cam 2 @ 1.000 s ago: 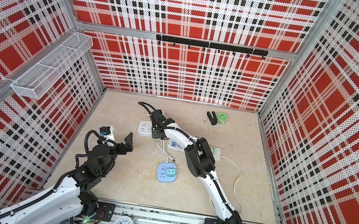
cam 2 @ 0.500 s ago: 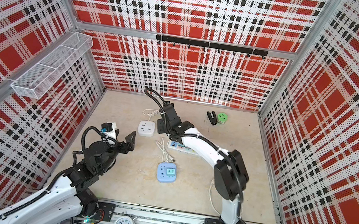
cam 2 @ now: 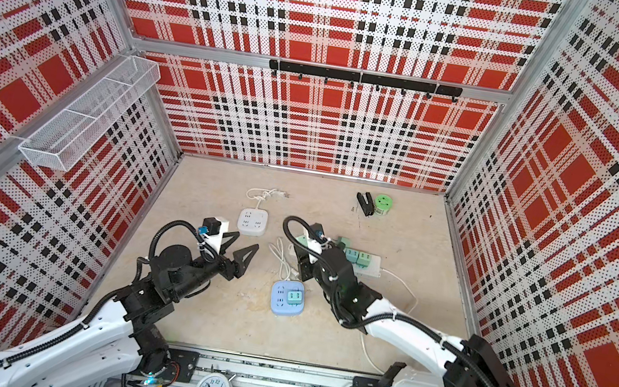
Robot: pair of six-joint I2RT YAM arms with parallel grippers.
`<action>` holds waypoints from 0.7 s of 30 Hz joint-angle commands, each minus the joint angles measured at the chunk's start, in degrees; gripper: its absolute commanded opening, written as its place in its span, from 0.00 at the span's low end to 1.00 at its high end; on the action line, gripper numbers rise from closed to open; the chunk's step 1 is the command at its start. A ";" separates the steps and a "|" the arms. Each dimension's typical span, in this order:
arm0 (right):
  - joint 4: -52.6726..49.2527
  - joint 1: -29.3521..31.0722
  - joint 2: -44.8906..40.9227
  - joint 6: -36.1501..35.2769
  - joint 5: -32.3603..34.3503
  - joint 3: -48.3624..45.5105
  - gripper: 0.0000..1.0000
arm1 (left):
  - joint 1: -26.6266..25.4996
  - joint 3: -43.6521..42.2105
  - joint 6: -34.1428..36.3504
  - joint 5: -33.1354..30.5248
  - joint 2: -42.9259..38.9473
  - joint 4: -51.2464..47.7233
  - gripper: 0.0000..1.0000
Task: Insert the plug
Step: 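Lift the green adapter with right gripper and carry it toward left gripper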
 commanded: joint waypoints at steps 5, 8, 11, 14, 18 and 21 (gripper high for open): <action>24.47 0.54 -3.68 -11.09 -3.74 -11.06 0.21 | -2.11 2.89 2.12 10.47 2.84 3.31 0.74; 32.82 0.62 -3.36 -13.31 -8.54 -15.51 0.24 | -2.06 2.89 2.20 11.60 3.73 3.90 0.76; 42.49 1.09 -1.97 -16.91 -11.16 -19.51 0.22 | -2.05 3.88 2.22 14.91 5.81 4.23 0.76; 48.80 1.69 -0.31 -20.07 -13.00 -21.88 0.21 | -2.10 4.95 2.24 17.66 8.20 4.23 0.74; 47.88 3.29 0.42 -23.63 -13.34 -21.42 0.19 | -2.21 5.89 2.50 21.09 10.53 4.39 0.74; 46.34 4.55 1.65 -26.35 -13.01 -20.10 0.18 | -2.59 6.66 2.87 23.59 12.23 4.49 0.73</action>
